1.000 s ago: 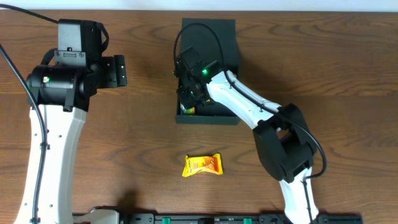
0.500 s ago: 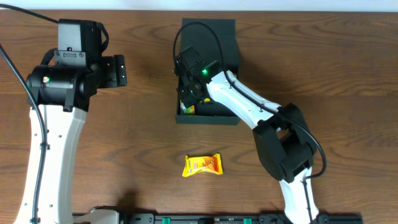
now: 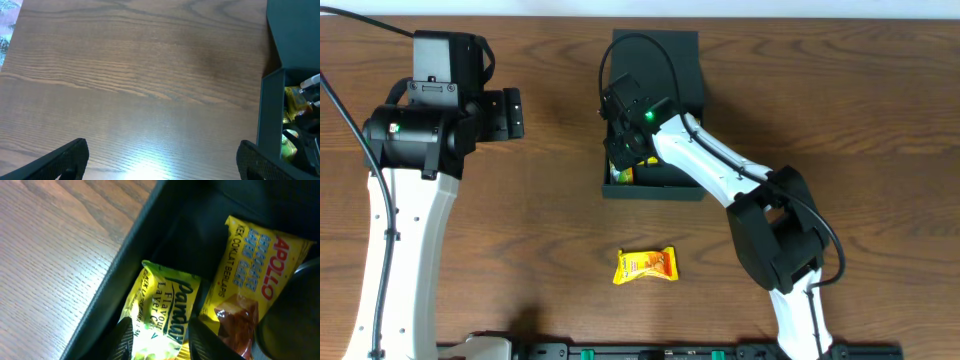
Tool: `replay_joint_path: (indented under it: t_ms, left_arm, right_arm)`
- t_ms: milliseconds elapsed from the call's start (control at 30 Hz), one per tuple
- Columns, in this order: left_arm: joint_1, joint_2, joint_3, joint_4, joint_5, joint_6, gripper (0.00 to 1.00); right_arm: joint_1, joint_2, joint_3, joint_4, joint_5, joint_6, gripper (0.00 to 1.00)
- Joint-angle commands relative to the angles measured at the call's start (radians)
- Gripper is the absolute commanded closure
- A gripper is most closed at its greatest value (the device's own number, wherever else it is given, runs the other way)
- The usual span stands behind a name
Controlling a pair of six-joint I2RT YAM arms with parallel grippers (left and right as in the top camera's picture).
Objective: Pack container
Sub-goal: 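Push the packets down inside the box with the right gripper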
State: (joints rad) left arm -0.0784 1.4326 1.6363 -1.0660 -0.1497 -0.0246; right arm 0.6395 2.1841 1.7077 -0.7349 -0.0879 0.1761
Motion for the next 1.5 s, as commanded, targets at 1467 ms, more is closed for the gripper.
replay_joint_path:
  t_ms: [1467]
  left_arm:
    - [0.007, 0.006, 0.003, 0.002, -0.015, 0.015, 0.05]
  right_arm:
    - [-0.052, 0.032, 0.0, 0.187, 0.052, 0.291, 0.99]
